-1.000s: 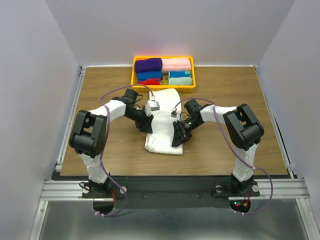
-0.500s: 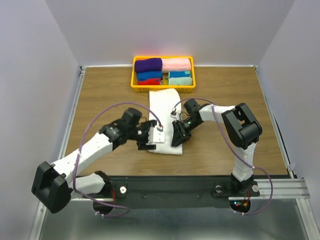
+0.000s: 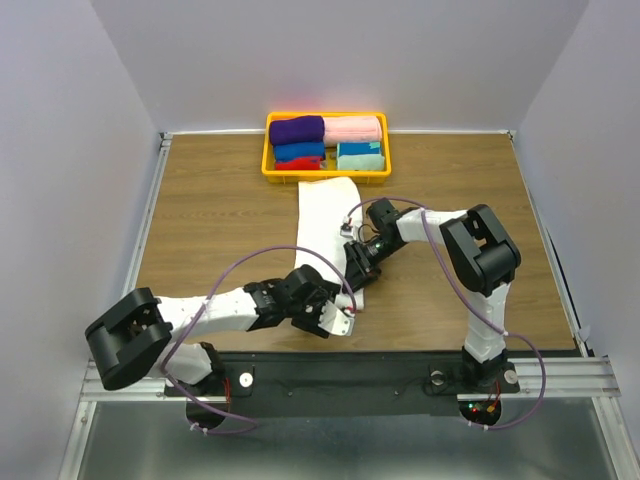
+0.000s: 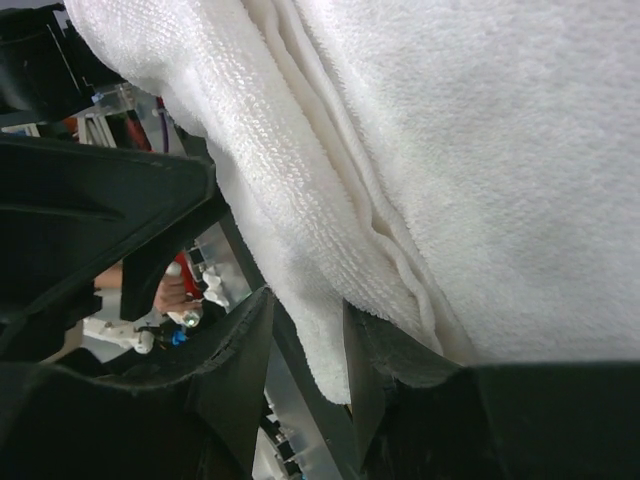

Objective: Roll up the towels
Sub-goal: Roll the towel

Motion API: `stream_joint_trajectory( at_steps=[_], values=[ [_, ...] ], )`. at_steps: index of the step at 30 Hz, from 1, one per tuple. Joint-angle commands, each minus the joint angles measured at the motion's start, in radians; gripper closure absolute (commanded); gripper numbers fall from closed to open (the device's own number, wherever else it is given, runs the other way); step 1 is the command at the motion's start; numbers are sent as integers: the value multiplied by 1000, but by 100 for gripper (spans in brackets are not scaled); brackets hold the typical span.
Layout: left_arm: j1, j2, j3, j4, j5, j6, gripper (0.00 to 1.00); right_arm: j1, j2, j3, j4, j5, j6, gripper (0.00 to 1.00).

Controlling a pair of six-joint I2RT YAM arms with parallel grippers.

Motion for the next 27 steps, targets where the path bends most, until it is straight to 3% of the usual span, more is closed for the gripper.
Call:
stream_joint_trajectory(
  at_steps=[1,6,9,11,15,17,21,24,27],
  values=[
    [-28,52,-39,147,-77,15,17,2,47,13,2,77,-56,59],
    [-30,111,-54,187,-109,4,20,2,48,10,-12,72,-66,59],
    [-30,151,-46,179,-105,-35,36,2,43,5,-18,67,-74,59],
    [-27,162,-17,126,-76,-60,53,1,33,7,-22,67,-74,59],
    [4,150,58,-34,79,-107,65,-24,-24,13,-30,64,-108,57],
    [33,151,113,-132,180,-135,69,-61,-76,22,-36,60,-113,53],
    [65,182,200,-279,323,-167,71,-133,-171,62,-73,43,-143,25],
    [103,240,280,-340,395,-204,71,-164,-267,88,-126,64,-203,16],
    [166,329,372,-433,504,-233,71,-183,-350,103,-174,124,-264,0]
  ],
)
